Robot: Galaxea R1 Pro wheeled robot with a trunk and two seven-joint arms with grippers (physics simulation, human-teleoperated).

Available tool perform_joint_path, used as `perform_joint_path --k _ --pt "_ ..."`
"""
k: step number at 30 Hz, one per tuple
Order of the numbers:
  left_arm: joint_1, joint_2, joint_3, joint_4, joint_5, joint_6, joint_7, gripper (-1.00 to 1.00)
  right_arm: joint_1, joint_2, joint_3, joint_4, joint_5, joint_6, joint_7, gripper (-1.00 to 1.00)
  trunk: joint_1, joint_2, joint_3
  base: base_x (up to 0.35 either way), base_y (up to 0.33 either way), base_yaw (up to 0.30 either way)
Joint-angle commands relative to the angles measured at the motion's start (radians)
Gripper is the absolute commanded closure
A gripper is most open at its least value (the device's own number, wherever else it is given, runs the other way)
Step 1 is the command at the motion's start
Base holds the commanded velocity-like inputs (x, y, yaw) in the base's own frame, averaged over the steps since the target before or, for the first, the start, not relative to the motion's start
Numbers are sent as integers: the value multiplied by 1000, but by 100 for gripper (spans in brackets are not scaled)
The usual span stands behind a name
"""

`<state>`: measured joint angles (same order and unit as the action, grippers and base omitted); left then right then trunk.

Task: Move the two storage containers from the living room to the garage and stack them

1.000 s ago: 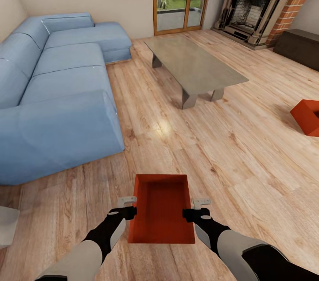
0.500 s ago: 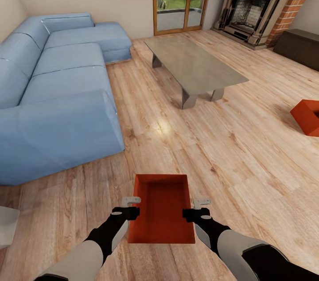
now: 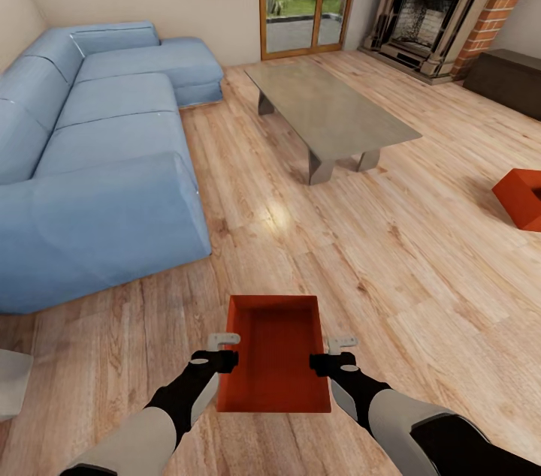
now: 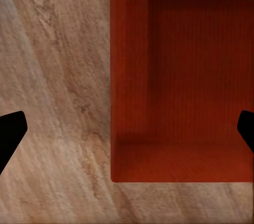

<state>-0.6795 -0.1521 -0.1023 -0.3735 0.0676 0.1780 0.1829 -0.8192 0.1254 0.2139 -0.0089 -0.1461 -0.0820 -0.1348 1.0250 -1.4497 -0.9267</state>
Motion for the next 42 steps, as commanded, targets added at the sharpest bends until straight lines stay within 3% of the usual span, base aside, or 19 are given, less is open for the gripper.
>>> perform_joint_path --k 1,12,18,35,42 --pt "0 1 -8 -2 8 6 7 -100 0 0 9 1 -10 -4 -2 -100 0 0 -1 0 0 0" --pt "0 2 -2 -36 16 13 7 -100 -1 0 10 1 -10 -5 -2 -100 38 -70 -32 0 0 0" --pt "0 7 -4 -34 16 53 7 -100 -1 2 10 7 -13 -7 -3 -100 61 -112 -51 0 0 0" --pt "0 19 -5 -20 18 60 7 -100 -2 5 10 23 -15 -9 4 -100 126 -231 -104 0 0 0" --pt "0 19 -5 -21 18 59 7 -100 -3 2 9 28 -16 -10 6 -100 134 -245 -110 0 0 0"
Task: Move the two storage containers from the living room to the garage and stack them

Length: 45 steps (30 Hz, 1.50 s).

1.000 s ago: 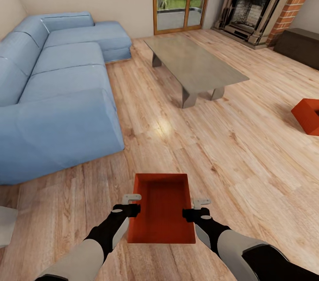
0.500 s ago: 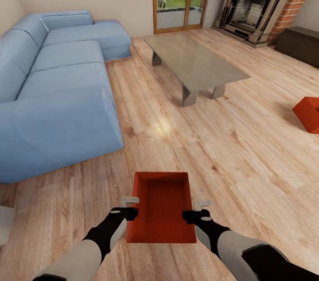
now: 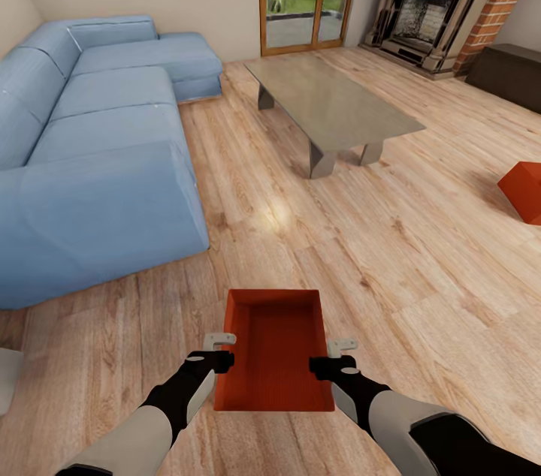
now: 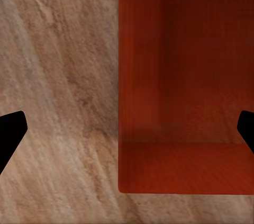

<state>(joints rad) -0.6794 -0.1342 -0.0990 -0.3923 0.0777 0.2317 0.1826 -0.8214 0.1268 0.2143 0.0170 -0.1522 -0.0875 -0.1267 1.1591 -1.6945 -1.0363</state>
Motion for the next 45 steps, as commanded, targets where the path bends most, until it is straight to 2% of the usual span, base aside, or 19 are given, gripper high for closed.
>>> perform_joint_path --k 1,16,19,32,45 --pt "0 1 -8 -2 8 6 8 -100 -1 0 8 2 -10 -4 -2 -100 4 -8 -4 0 0 0" --pt "0 2 -7 -2 7 6 8 -100 -1 -45 9 2 -6 -5 -2 -100 61 -113 -51 0 0 0" --pt "0 3 -7 -2 7 6 8 -100 -1 -45 9 1 -7 -5 -2 -100 73 -134 -60 0 0 0" --pt "0 7 -5 2 7 6 9 -100 -1 -37 10 2 -8 -5 1 -100 73 -134 -60 0 0 0" --pt "0 7 -7 3 7 6 9 -100 -1 -35 10 3 -9 -5 1 -100 123 -225 -101 0 0 0"
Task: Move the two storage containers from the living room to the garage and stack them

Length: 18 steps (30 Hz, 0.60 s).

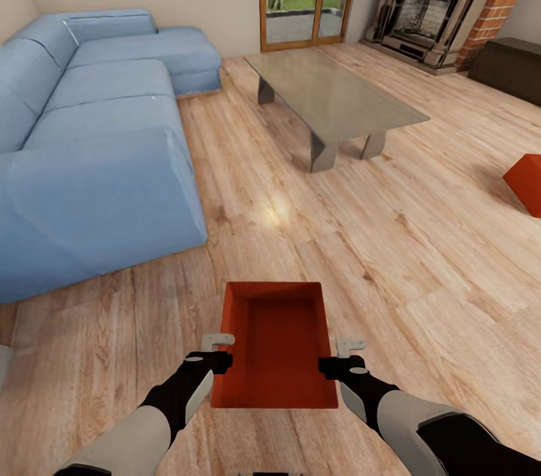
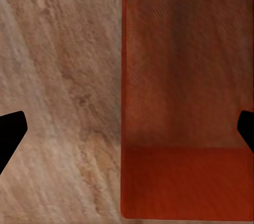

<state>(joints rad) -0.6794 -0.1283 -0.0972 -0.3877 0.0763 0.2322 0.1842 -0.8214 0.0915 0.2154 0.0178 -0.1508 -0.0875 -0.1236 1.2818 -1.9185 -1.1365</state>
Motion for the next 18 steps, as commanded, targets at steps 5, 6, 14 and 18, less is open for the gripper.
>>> perform_joint_path --k 5,6,14,18 --pt "0 0 -9 -2 8 6 7 -100 -1 0 9 2 -10 -5 -2 -100 19 -36 -16 0 0 0" --pt "0 0 -9 -2 8 6 7 -100 -1 0 9 2 -10 -5 -2 -100 23 -43 -19 0 0 0" --pt "0 -1 -8 -3 8 6 8 -100 -1 0 9 2 -10 -5 -1 -100 54 -99 -45 0 0 0" --pt "0 0 -7 -3 8 6 8 -100 -1 1 9 2 -10 -4 1 -100 69 -127 -57 0 0 0"
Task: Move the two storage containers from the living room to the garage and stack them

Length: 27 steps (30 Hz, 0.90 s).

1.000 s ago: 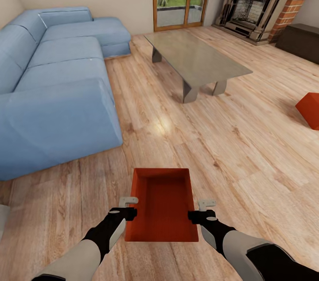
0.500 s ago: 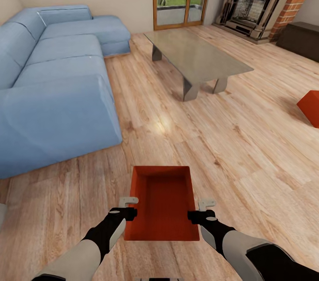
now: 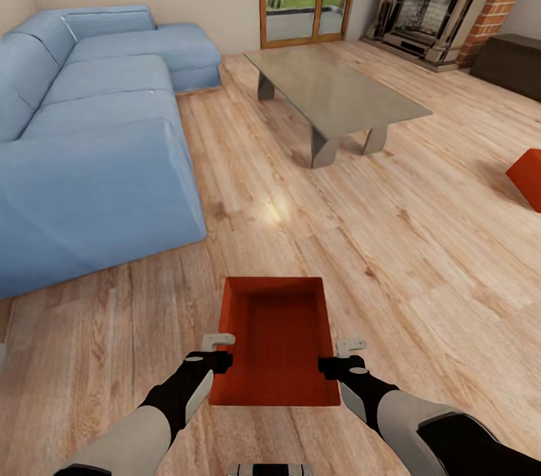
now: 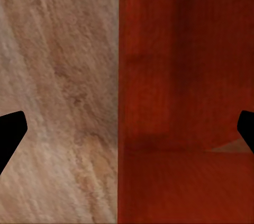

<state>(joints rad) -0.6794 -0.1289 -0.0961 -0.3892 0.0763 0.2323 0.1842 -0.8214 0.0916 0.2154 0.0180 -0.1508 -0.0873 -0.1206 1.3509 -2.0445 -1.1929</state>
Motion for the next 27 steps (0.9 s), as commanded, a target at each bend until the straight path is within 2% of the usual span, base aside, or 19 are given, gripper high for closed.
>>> perform_joint_path --k 1,20,27 --pt "0 1 -8 -2 8 6 7 -100 -1 0 9 2 -10 -4 1 -100 4 -8 -4 0 0 0" --pt "0 2 -8 -2 8 6 8 -100 -1 0 9 2 -10 -3 22 -100 77 -141 -63 0 0 0" --pt "0 2 -8 -2 8 6 8 -100 -1 -1 9 2 -10 -3 22 -100 77 -141 -63 0 0 0"
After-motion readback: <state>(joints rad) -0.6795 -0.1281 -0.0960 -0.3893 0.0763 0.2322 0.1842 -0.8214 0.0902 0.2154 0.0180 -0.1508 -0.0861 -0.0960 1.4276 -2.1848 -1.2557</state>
